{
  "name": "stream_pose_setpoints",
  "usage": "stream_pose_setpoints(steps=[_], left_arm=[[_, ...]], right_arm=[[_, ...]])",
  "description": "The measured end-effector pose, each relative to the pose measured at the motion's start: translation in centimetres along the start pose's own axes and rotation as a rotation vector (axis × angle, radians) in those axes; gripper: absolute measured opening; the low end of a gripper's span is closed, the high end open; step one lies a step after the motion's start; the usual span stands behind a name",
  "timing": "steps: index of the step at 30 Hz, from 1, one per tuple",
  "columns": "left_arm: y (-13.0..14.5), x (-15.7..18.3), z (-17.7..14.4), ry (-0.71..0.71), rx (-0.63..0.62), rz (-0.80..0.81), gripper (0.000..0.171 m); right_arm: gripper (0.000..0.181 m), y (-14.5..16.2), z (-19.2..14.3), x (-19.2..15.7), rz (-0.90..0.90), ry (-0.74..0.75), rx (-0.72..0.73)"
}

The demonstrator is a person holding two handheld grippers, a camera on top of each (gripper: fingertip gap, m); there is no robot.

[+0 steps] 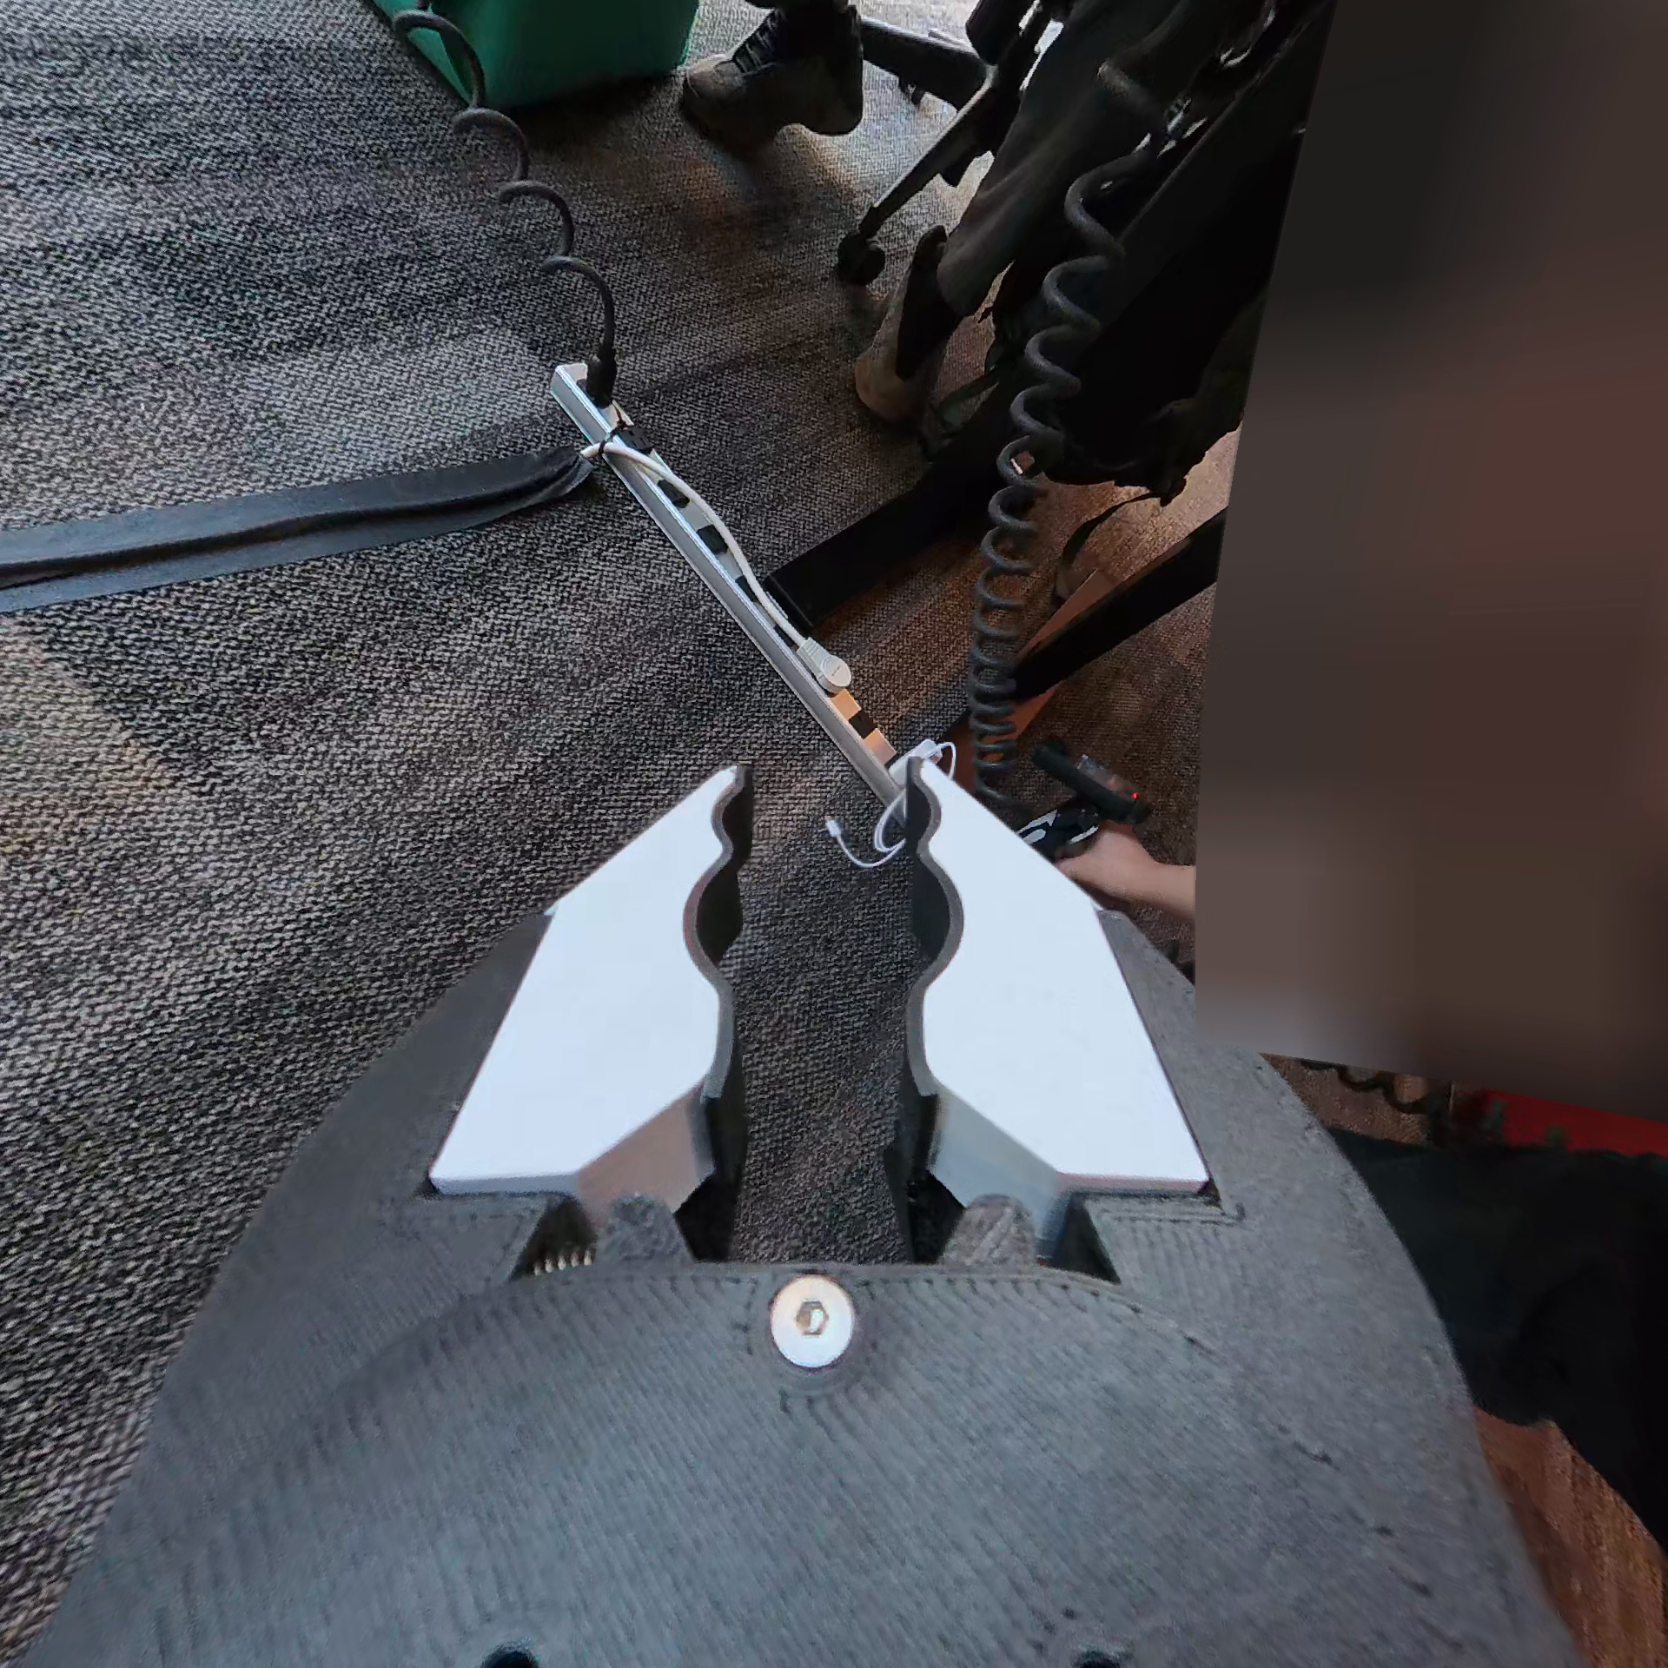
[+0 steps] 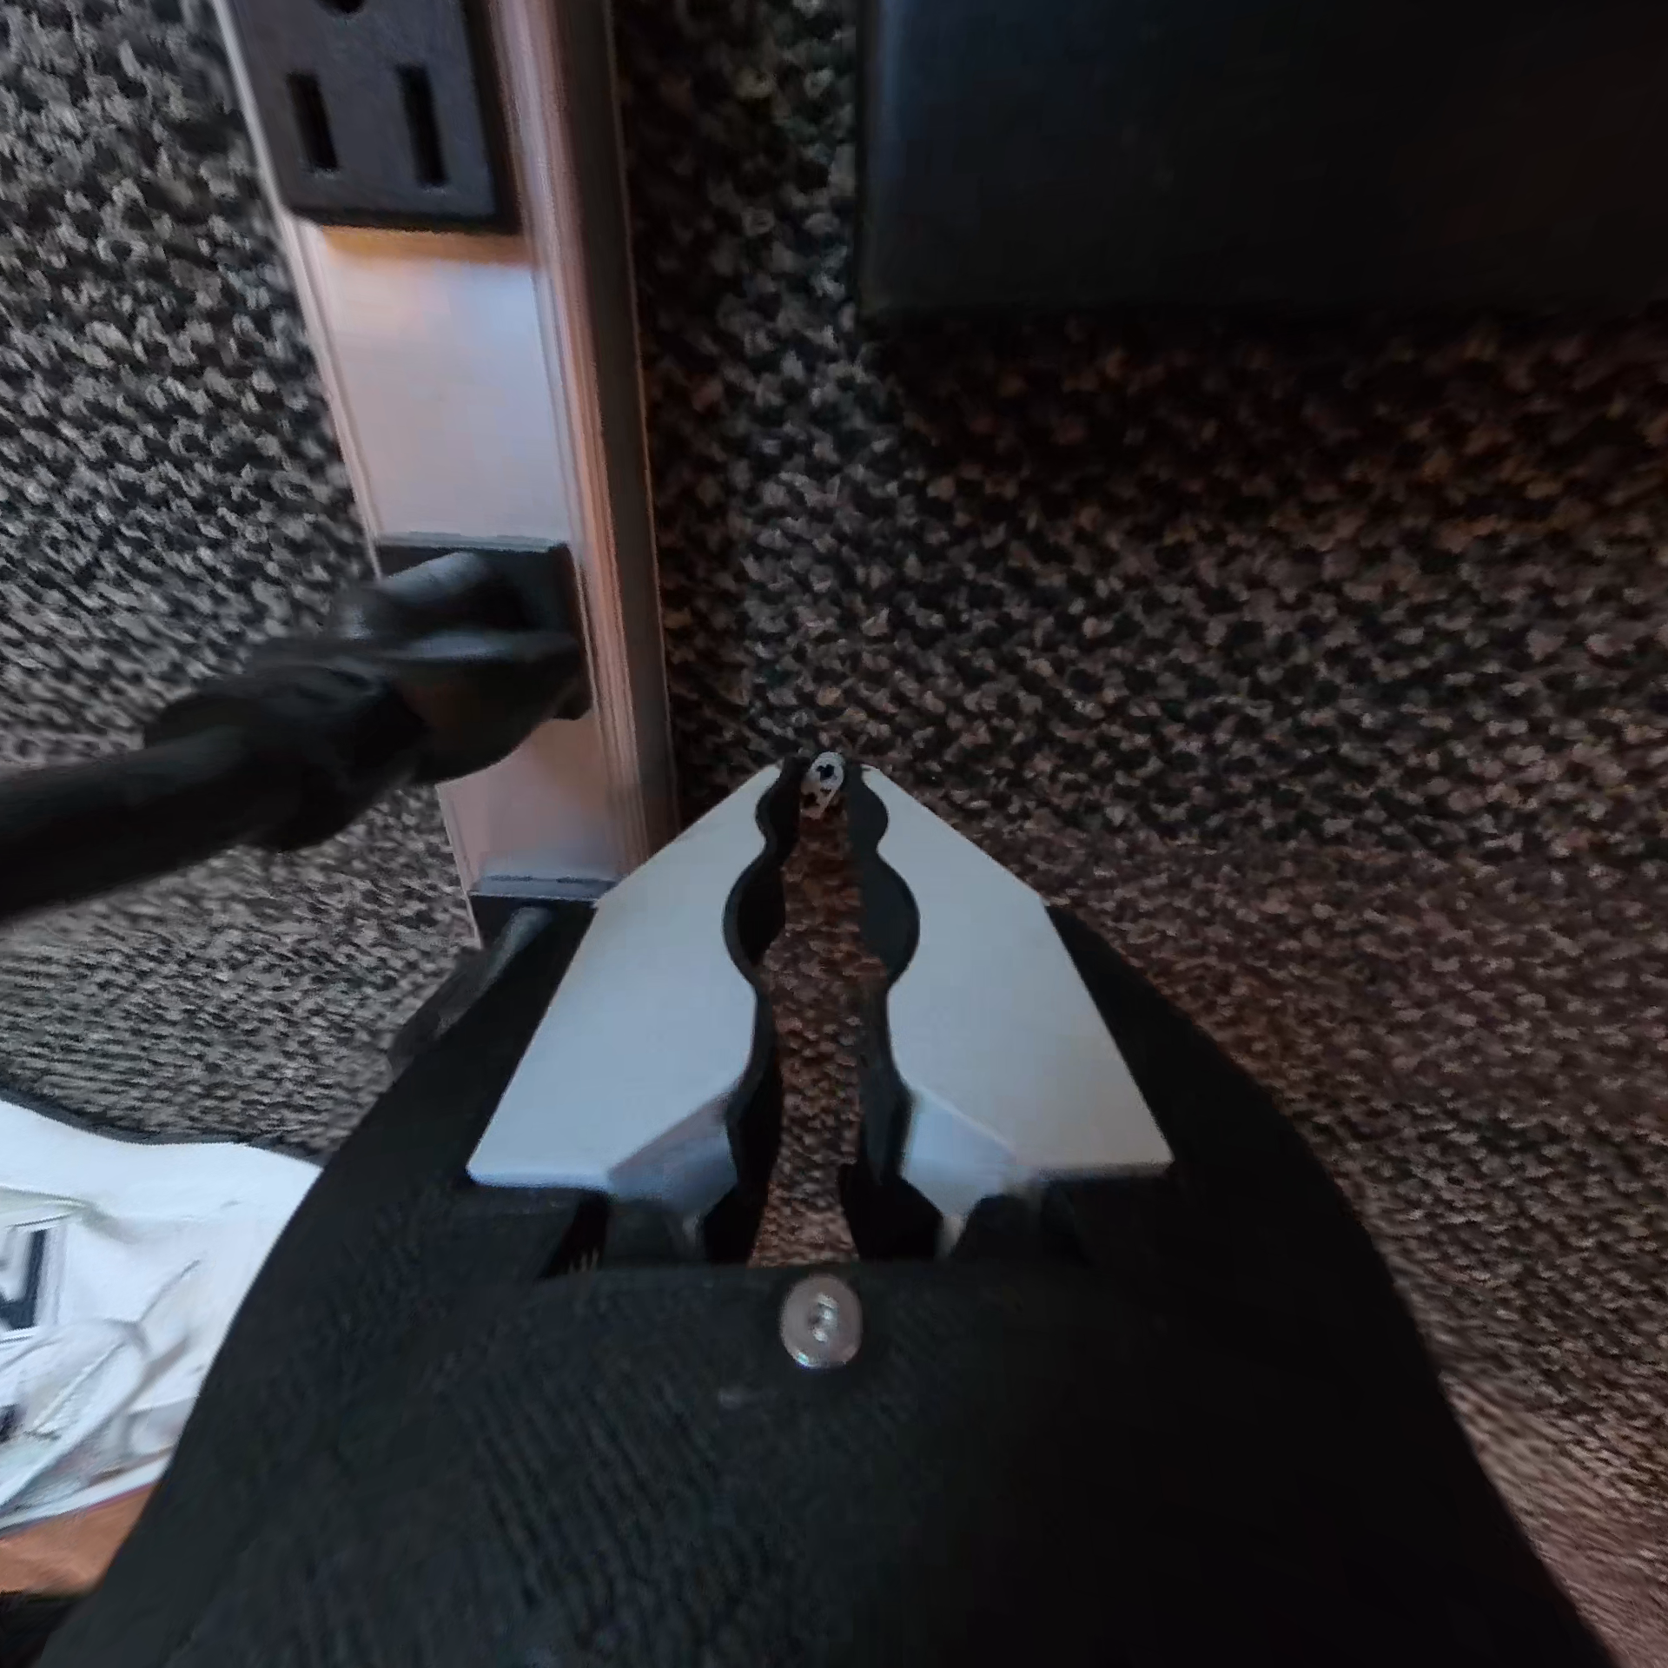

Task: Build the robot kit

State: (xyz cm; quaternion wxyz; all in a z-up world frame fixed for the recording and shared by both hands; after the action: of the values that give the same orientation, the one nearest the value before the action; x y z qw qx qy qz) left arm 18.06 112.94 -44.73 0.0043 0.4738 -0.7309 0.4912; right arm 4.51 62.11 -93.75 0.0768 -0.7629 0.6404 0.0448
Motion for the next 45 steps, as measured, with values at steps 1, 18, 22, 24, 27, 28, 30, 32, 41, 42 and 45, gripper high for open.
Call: stream_pose_setpoints(steps=[1,18,22,24,27,28,30,32,41,42,45], left_arm=[[0.1,0.1,-0.1,0.003,0.006,-0.006,0.032],[-5.2,15.4,-12.3,0.02,0.116,0.055,0.044],[-7.3,22.3,-17.6,0.089,0.156,0.273,0.049],[-7.7,25.3,-20.4,0.119,0.153,0.413,0.052],[-7.8,31.2,-25.1,0.245,0.108,0.562,0.059],[-7.8,33.4,-27.0,0.285,0.082,0.603,0.066],[-8.0,38.3,-31.1,0.367,0.081,0.666,0.068],[-7.9,43.5,-34.8,0.446,0.081,0.71,0.066],[5.6,75.1,-48.2,1.076,-0.125,0.816,0.061],[8.3,79.2,-49.9,1.165,-0.155,0.767,0.059],[16.2,90.6,-52.5,1.268,-0.195,0.7,0.058]], right_arm=[[0.01,0.1,0.0,-0.1,-0.036,0.031,-0.002],[0.008,0.8,-27.5,-13.9,-0.099,0.216,0.34],[0.009,5.4,-37.2,-23.1,-0.024,0.24,0.446],[0.009,9.4,-43.1,-28.1,0.01,0.264,0.502],[0.009,17.8,-53.9,-36.0,0.048,0.32,0.571],[0.009,20.7,-58.0,-38.7,0.058,0.334,0.616],[0.009,27.6,-65.7,-43.3,0.07,0.395,0.668],[0.009,35.3,-72.6,-46.9,0.133,0.434,0.709],[0.009,79.4,-98.0,-57.6,0.587,0.975,0.838],[0.009,84.3,-99.5,-59.2,0.621,1.031,0.847],[0.008,97.8,-102.5,-63.6,0.732,1.158,0.806]])
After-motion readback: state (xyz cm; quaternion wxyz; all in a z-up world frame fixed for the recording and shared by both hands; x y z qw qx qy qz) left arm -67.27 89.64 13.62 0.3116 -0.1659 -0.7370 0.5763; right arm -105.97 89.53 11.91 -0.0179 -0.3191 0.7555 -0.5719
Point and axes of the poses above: each gripper's, where its closed fingertips meet, z out along the fingers, y out of its underside, x = y × z across the jaws, the point moved 2 cm from there along -z, back along the fingers, and after that the axes turned 1 degree about z, right-handed, at the moved point
